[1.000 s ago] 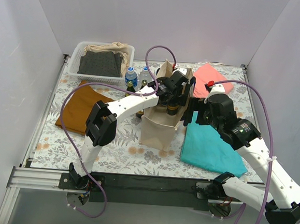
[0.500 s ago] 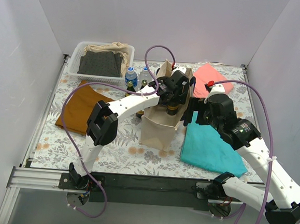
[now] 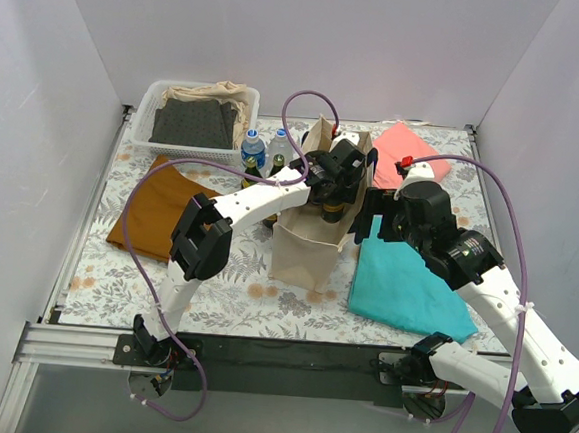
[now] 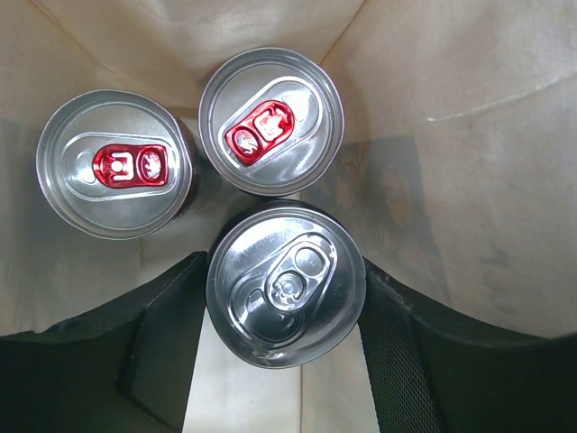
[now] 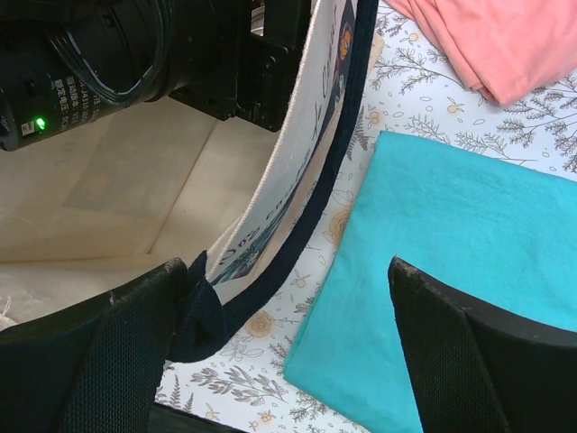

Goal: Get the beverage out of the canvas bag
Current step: Take out the drink from the canvas bag.

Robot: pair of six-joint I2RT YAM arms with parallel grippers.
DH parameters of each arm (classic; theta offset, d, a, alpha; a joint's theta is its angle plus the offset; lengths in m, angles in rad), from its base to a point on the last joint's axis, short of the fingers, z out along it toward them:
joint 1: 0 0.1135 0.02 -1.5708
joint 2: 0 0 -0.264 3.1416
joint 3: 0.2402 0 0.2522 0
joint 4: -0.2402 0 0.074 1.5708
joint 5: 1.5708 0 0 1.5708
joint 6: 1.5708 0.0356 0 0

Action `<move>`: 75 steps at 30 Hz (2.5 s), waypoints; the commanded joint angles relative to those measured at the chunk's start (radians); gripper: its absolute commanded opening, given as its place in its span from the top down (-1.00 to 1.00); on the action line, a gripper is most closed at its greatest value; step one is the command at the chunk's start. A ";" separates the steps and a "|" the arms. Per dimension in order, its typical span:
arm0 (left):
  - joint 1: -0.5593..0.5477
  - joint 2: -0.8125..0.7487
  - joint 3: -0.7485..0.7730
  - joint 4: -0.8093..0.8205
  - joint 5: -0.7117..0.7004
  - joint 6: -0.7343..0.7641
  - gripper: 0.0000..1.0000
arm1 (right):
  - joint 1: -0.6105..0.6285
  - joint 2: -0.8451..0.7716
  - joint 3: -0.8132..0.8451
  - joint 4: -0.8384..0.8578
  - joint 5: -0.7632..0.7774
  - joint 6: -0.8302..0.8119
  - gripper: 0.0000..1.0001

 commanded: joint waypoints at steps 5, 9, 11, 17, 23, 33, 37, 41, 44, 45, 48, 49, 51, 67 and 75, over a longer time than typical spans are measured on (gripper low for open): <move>-0.002 -0.016 0.027 0.000 0.003 0.005 1.00 | -0.007 0.000 0.002 0.014 0.011 -0.005 -0.94; -0.002 -0.017 0.036 -0.038 0.023 0.006 1.00 | -0.005 -0.002 0.004 0.014 0.011 -0.004 -0.94; -0.002 -0.046 0.024 -0.035 0.039 0.011 1.00 | -0.007 -0.004 0.005 0.016 0.014 -0.004 -0.94; -0.002 -0.122 0.001 -0.019 0.075 0.040 1.00 | -0.007 -0.004 0.011 0.016 0.017 -0.007 -0.95; -0.002 -0.177 0.005 -0.017 0.087 0.069 1.00 | -0.005 0.000 0.019 0.014 0.014 -0.007 -0.94; -0.002 -0.235 0.025 -0.028 0.150 0.107 1.00 | -0.007 0.003 0.025 0.017 0.009 -0.010 -0.94; -0.002 -0.255 0.024 -0.034 0.167 0.115 1.00 | -0.005 0.006 0.025 0.017 0.005 -0.010 -0.94; -0.002 -0.271 0.024 -0.037 0.173 0.120 1.00 | -0.005 0.007 0.024 0.022 0.003 -0.010 -0.94; -0.002 -0.281 0.031 -0.040 0.170 0.126 1.00 | -0.007 0.006 0.017 0.023 0.006 -0.007 -0.94; -0.002 -0.284 0.034 -0.043 0.171 0.129 1.00 | -0.005 0.004 0.017 0.023 0.008 -0.007 -0.94; -0.002 -0.295 0.051 -0.055 0.178 0.140 1.00 | -0.005 -0.005 0.008 0.023 0.015 -0.004 -0.94; -0.002 -0.303 0.054 -0.058 0.179 0.140 1.00 | -0.007 -0.010 0.004 0.025 0.017 -0.005 -0.94; -0.002 -0.313 0.059 -0.065 0.184 0.141 1.00 | -0.005 -0.014 -0.002 0.026 0.022 -0.004 -0.94; -0.002 -0.465 0.013 -0.028 0.142 0.166 1.00 | -0.007 -0.031 -0.019 0.028 0.029 -0.002 -0.95; -0.002 -0.504 0.004 -0.017 0.135 0.187 1.00 | -0.007 -0.027 -0.019 0.028 0.025 -0.002 -0.95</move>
